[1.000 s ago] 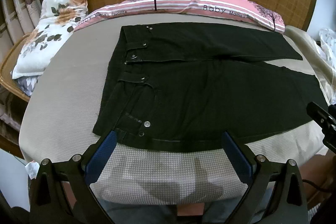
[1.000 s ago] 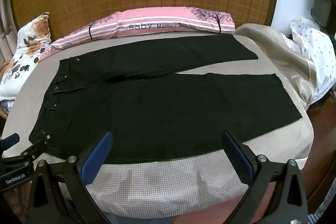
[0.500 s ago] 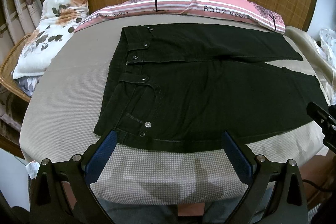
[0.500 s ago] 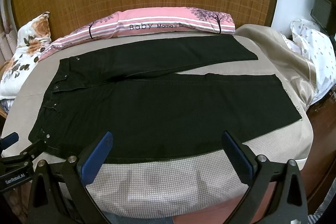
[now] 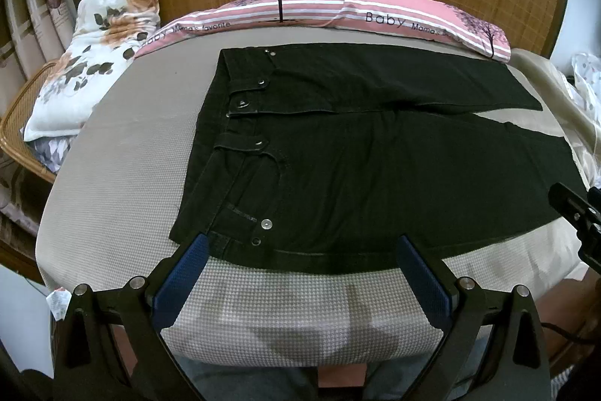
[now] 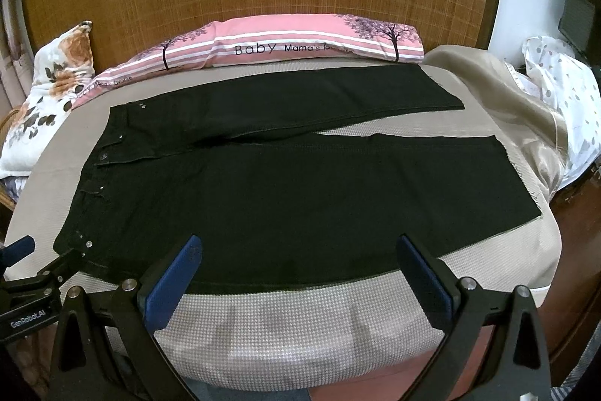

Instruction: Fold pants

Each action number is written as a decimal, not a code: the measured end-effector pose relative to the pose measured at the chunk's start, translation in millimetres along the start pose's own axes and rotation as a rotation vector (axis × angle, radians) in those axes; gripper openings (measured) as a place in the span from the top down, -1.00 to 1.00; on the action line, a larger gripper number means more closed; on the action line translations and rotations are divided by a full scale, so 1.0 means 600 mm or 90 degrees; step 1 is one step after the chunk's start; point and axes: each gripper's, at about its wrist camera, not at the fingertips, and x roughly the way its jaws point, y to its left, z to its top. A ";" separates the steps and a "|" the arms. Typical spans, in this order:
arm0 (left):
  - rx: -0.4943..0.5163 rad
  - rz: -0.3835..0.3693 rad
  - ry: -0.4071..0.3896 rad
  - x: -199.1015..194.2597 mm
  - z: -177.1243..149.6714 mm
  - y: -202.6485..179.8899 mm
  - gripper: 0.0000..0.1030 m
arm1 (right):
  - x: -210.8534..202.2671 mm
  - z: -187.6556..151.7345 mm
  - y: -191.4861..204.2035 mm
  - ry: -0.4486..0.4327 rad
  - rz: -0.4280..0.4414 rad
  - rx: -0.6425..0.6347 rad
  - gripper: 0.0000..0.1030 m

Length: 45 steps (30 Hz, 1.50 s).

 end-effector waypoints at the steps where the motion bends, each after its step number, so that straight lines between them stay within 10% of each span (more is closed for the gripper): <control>1: 0.000 0.001 -0.001 0.000 -0.001 -0.001 -0.93 | 0.000 0.001 0.000 0.001 0.000 0.000 -0.99; 45: -0.002 -0.001 0.001 0.004 -0.005 0.003 -0.93 | -0.001 0.001 0.000 0.003 0.002 0.003 -0.98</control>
